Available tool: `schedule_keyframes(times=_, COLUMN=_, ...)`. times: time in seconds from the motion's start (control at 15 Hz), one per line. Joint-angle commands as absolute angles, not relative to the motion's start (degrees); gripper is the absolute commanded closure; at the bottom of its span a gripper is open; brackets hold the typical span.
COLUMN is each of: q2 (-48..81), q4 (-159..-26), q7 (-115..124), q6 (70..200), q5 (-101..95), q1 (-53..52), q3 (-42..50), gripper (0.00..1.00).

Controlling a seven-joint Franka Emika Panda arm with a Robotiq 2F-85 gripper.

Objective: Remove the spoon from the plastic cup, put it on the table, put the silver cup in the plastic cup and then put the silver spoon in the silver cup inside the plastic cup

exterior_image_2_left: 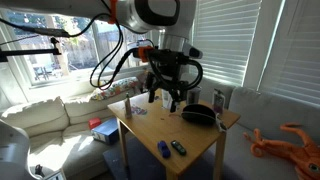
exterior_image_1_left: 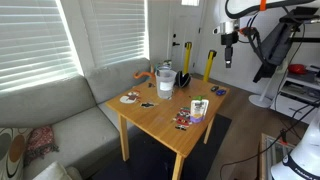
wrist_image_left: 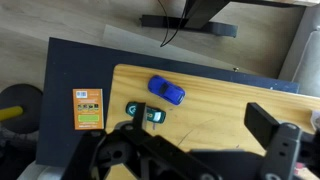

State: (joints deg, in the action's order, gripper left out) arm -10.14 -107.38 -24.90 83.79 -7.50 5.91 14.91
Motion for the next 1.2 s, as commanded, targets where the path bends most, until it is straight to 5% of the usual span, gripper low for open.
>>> schedule_keyframes(times=0.0, q2=-10.0, q4=-107.2, q7=-25.1, q6=83.7, q5=-7.3, q1=6.9, q3=14.0, gripper=0.0)
schedule_keyframes(times=0.4, q2=-9.5, q4=-106.7, q7=-22.9, q6=83.8, q5=-6.1, q1=6.7, q3=13.7, gripper=0.0)
schedule_keyframes(times=1.13, q2=0.1, q4=-95.4, q7=18.0, q6=93.4, q5=8.8, q1=3.9, q3=4.9, gripper=0.0)
